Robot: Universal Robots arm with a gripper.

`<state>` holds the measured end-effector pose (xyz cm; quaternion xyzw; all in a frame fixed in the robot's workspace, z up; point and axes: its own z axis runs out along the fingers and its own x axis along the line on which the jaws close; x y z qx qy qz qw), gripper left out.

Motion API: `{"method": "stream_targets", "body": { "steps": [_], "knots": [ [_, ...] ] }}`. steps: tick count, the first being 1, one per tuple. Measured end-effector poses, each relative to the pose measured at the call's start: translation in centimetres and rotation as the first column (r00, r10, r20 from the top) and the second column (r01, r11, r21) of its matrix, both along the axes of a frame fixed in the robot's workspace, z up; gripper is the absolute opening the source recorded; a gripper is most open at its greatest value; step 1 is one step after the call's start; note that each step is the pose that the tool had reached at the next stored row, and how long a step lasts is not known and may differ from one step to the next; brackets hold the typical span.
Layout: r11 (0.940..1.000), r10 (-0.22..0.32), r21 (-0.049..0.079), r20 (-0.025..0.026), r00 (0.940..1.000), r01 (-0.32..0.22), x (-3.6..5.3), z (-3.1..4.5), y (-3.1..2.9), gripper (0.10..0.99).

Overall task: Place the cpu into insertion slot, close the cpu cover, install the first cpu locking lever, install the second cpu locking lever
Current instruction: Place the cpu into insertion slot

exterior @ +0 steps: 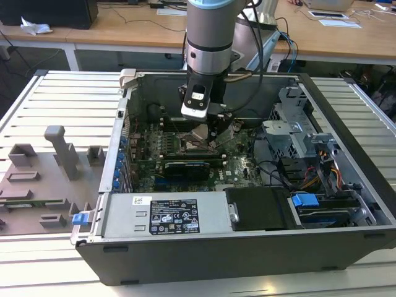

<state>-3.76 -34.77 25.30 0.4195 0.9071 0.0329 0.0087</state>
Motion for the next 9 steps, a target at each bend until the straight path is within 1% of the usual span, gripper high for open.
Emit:
{"method": "stream_targets", "body": {
  "steps": [2,3,4,5,6,7,8,9],
  "knots": [
    [0.9998,-0.022,-0.002,0.0001,0.9998,0.022,0.00,-0.01,0.00,0.545],
    [0.9990,-0.045,-0.006,0.0001,0.9990,0.045,0.00,0.00,-0.01,0.545],
    [0.9987,-0.050,-0.007,-0.0004,0.9988,0.050,0.01,-0.01,0.00,0.545],
    [0.9985,-0.053,-0.010,-0.0035,0.9986,0.053,0.01,-0.03,0.00,0.545],
    [0.9981,-0.060,-0.014,-0.0157,0.9981,0.059,0.02,-0.04,0.00,0.545],
    [0.9978,-0.064,-0.018,-0.0268,0.9976,0.064,0.05,-0.06,0.00,0.545],
    [0.9973,-0.068,-0.028,-0.0293,0.9972,0.068,0.10,-0.08,0.01,0.545],
    [0.9969,-0.073,-0.032,-0.0290,0.9969,0.072,0.13,-0.08,0.02,0.545]
  ]
}}
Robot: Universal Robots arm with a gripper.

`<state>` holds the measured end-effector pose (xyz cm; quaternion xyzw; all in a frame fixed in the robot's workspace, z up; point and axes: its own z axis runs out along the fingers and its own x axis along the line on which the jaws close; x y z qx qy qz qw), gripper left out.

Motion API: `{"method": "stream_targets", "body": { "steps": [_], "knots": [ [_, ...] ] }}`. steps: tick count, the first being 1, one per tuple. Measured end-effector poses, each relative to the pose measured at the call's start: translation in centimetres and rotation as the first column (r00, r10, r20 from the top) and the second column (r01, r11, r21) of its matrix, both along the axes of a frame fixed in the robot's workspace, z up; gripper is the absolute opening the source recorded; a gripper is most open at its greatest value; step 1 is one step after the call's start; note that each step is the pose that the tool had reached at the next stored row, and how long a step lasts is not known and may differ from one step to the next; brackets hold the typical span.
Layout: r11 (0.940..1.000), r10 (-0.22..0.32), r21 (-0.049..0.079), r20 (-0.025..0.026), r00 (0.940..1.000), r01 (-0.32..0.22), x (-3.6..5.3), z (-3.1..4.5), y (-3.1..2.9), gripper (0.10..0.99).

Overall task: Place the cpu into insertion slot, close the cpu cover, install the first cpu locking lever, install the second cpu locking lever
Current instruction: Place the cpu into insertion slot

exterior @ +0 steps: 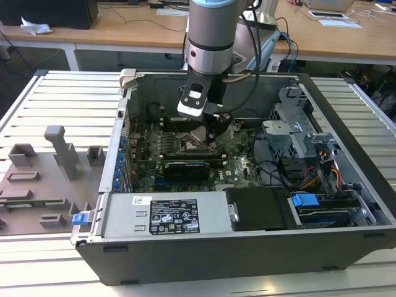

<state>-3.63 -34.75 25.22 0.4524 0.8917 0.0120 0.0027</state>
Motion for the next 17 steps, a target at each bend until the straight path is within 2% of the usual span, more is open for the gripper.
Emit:
{"method": "stream_targets", "body": {
  "steps": [4,6,11,17],
  "knots": [
    [0.9995,-0.028,-0.017,0.0003,0.9996,0.028,0.06,-0.02,0.00,0.545],
    [0.9984,-0.053,-0.020,0.0002,0.9986,0.053,0.06,-0.01,-0.01,0.545],
    [0.9929,-0.117,-0.020,0.0003,0.9931,0.117,0.06,-0.03,0.00,0.545],
    [0.9822,-0.187,-0.020,0.0003,0.9824,0.187,0.06,-0.05,0.00,0.545]
  ]
}}
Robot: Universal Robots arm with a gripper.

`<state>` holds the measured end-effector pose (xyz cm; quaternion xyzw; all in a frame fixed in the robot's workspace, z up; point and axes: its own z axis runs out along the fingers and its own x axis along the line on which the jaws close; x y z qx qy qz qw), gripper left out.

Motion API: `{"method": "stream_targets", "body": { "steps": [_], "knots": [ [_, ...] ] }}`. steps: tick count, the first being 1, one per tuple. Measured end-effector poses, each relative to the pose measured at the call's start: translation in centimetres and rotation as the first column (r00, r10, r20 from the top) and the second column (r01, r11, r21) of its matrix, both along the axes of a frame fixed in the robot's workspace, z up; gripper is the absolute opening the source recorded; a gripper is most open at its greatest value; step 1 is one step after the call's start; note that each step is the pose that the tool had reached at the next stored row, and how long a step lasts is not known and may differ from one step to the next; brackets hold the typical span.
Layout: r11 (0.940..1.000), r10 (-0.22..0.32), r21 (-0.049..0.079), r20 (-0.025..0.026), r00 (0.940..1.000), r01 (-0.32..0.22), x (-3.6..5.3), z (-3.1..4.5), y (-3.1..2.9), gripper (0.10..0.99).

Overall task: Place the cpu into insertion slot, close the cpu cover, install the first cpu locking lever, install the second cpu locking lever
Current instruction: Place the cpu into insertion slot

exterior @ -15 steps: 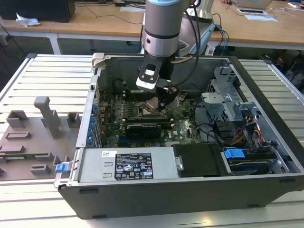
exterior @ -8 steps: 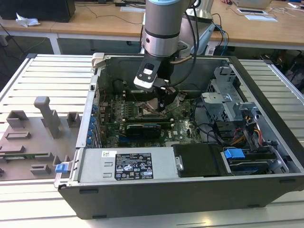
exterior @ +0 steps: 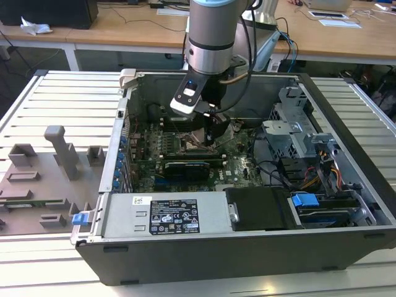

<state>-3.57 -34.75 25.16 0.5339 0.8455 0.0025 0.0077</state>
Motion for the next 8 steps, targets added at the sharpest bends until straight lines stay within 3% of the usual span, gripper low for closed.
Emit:
{"method": "stream_targets", "body": {
  "steps": [8],
  "knots": [
    [0.9954,-0.096,-0.001,0.0001,0.9954,0.096,0.00,-0.03,0.00,0.545]
  ]
}}
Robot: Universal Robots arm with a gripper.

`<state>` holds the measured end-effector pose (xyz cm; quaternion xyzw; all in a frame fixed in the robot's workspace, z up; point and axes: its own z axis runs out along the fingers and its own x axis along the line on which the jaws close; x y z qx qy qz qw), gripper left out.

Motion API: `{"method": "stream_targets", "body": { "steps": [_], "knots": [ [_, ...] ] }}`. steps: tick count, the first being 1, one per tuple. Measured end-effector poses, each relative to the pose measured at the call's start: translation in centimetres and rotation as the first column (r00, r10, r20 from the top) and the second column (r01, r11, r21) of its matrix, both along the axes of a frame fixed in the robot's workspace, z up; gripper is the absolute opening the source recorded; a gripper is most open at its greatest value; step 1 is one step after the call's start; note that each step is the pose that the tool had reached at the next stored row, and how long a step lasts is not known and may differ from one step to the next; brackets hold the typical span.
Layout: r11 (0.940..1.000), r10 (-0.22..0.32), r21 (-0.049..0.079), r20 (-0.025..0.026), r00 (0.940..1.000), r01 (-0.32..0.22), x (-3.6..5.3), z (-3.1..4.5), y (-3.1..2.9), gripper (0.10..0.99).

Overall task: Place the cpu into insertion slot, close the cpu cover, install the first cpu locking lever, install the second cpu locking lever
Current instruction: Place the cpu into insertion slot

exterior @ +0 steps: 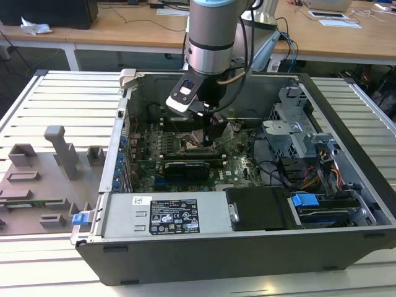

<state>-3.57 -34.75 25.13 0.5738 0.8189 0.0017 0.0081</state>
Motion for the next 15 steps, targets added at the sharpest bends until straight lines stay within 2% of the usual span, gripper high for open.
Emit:
{"method": "stream_targets", "body": {
  "steps": [7,15],
  "knots": [
    [0.9984,-0.057,-0.001,0.0000,0.9984,0.057,0.00,-0.02,0.00,0.545],
    [0.9907,-0.136,-0.004,0.0003,0.9908,0.136,0.00,-0.05,0.00,0.545]
  ]
}}
